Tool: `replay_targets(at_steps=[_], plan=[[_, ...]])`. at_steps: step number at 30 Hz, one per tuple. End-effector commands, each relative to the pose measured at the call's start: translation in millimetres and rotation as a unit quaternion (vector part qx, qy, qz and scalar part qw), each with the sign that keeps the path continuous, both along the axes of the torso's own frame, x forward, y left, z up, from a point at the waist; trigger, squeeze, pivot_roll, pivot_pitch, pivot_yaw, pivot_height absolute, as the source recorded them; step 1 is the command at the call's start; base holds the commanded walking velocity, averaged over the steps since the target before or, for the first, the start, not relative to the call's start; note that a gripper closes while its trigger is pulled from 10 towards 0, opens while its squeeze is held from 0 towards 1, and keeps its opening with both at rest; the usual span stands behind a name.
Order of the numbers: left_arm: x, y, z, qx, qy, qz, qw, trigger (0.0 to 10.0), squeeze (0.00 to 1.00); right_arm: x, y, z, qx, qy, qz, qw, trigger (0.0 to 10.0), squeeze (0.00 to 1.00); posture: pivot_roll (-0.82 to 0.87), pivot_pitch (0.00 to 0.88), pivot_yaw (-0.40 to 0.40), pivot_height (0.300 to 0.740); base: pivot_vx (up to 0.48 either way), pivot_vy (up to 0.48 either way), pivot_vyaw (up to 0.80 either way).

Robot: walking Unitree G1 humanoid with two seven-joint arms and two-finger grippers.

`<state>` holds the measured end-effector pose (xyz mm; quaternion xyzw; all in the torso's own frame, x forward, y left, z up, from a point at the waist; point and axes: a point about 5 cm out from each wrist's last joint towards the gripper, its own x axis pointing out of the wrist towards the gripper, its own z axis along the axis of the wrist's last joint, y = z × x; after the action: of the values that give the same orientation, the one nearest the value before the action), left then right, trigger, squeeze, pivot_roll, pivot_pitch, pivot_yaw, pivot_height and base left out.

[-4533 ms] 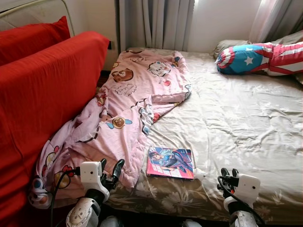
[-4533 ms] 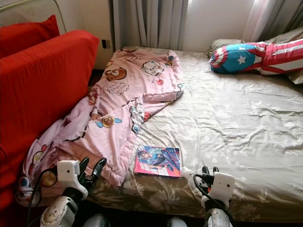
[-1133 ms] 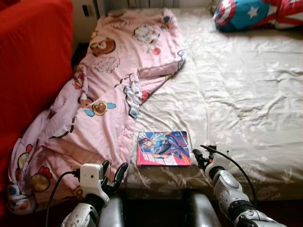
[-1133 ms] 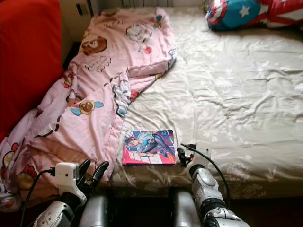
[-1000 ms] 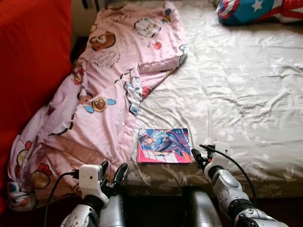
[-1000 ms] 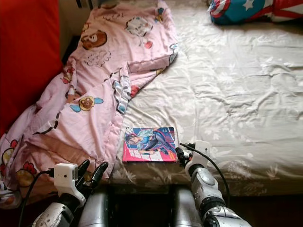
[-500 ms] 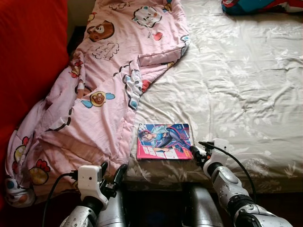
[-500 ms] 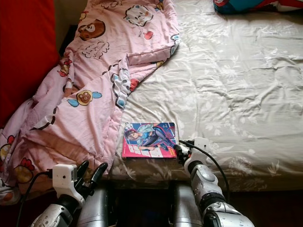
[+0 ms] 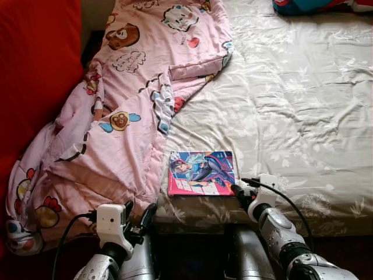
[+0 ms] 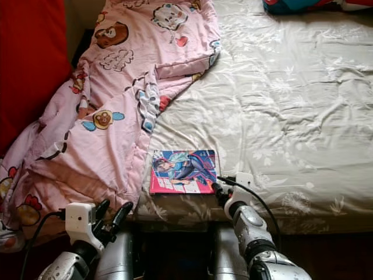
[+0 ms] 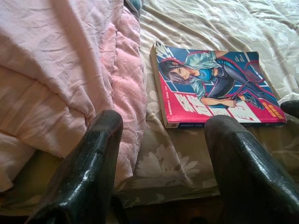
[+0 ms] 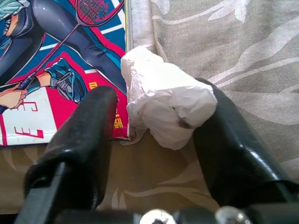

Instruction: Clean up the room

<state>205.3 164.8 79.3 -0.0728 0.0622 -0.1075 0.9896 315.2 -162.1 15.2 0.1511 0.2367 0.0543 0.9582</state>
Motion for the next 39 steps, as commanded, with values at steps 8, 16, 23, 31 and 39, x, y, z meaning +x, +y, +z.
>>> replay_targets(at_steps=[8, 16, 23, 31, 39], plan=[[-5.9, 1.0, -5.0, 0.014, 0.014, 0.001, 1.000, 10.0, 0.00, -7.7, 0.4, -8.8, -0.001, 0.019, 0.003, 1.000, 0.0, 0.00, 0.12, 0.263, 0.009, 0.595, 0.000, 0.000, 0.00], [-1.2, -0.8, -6.8, 0.016, 0.013, -0.001, 1.000, 10.0, 0.00, -7.2, -0.6, -8.4, -0.008, 0.018, 0.003, 1.000, 0.0, 0.00, 0.11, 0.248, 0.006, 0.595, 0.000, 0.000, 0.00], [10.4, -1.5, -13.7, 0.015, 0.013, 0.012, 1.000, 10.0, 0.00, -3.8, -7.5, -3.7, -0.013, 0.004, -0.014, 1.000, 0.0, 0.00, 0.11, 0.192, -0.005, 0.595, 0.000, 0.000, 0.00], [26.7, 7.0, -30.6, 0.005, 0.031, 0.044, 0.999, 10.0, 0.00, -6.0, -17.2, -3.2, -0.013, -0.015, -0.049, 0.999, 0.0, 0.00, 0.08, 0.090, -0.009, 0.595, 0.000, 0.000, 0.00], [41.7, 5.6, -60.2, 0.026, 0.068, 0.038, 0.997, 10.0, 0.00, -20.7, -31.6, -8.1, -0.020, -0.061, -0.096, 0.993, 0.0, 0.00, 0.01, 0.000, -0.014, 0.595, 0.000, 0.000, 0.00]])
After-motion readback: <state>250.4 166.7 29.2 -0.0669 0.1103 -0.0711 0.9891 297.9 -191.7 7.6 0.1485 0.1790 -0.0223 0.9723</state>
